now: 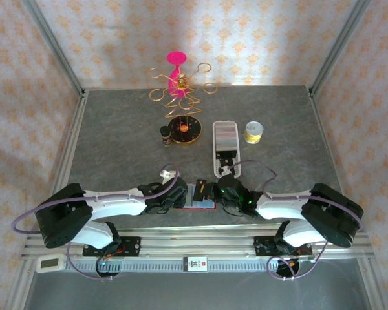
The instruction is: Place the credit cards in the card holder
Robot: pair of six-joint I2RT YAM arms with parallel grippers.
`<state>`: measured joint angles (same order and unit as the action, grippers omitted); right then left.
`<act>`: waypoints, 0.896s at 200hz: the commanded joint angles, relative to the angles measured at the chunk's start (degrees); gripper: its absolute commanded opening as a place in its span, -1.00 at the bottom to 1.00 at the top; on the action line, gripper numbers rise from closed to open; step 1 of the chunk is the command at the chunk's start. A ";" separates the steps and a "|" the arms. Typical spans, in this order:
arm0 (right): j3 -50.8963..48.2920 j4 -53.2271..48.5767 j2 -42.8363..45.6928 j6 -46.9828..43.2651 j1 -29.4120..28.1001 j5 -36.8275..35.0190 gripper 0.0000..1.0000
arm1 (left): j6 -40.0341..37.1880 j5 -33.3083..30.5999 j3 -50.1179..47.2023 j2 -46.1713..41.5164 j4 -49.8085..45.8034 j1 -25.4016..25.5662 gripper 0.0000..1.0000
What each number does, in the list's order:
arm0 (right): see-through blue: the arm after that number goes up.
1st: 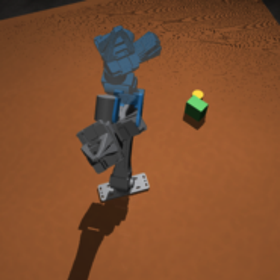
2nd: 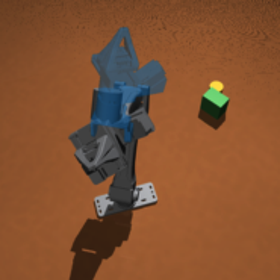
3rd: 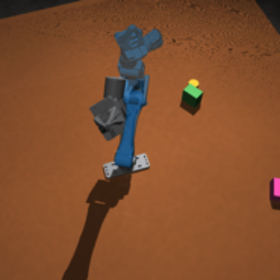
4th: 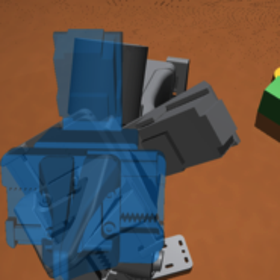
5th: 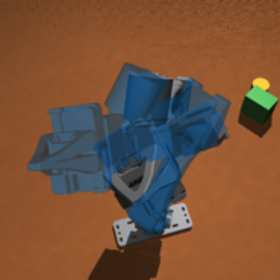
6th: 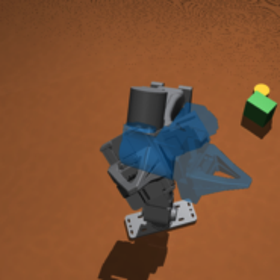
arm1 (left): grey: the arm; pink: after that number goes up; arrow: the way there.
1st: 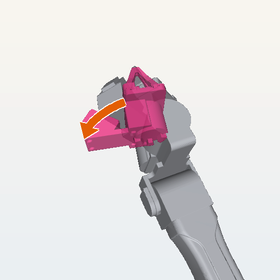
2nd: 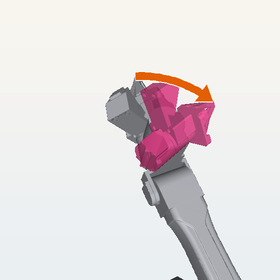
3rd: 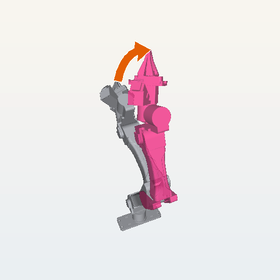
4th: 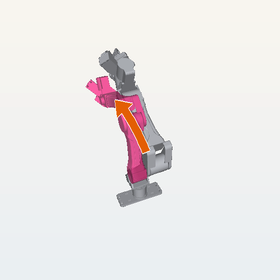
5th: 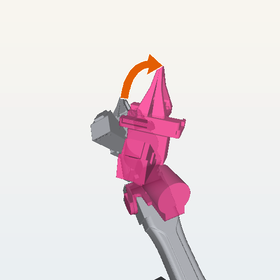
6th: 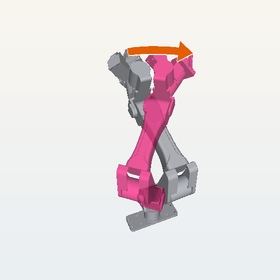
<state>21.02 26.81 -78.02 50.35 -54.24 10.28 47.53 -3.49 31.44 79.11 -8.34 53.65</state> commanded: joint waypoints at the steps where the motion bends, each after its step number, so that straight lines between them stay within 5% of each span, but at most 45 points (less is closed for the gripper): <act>1: 1.65 2.23 -1.34 -0.26 -0.21 0.30 -1.00 | 0.46 -1.04 -1.29 0.43 -1.24 0.56 -0.29; 179: -0.46 1.71 -3.46 5.28 -1.91 1.12 -1.00 | 1.52 -0.88 -2.70 0.26 0.18 0.94 -0.49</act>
<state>20.73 30.81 -80.93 54.52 -54.83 12.47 48.18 -4.14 30.35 78.74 -6.20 54.02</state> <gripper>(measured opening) 0.050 0.259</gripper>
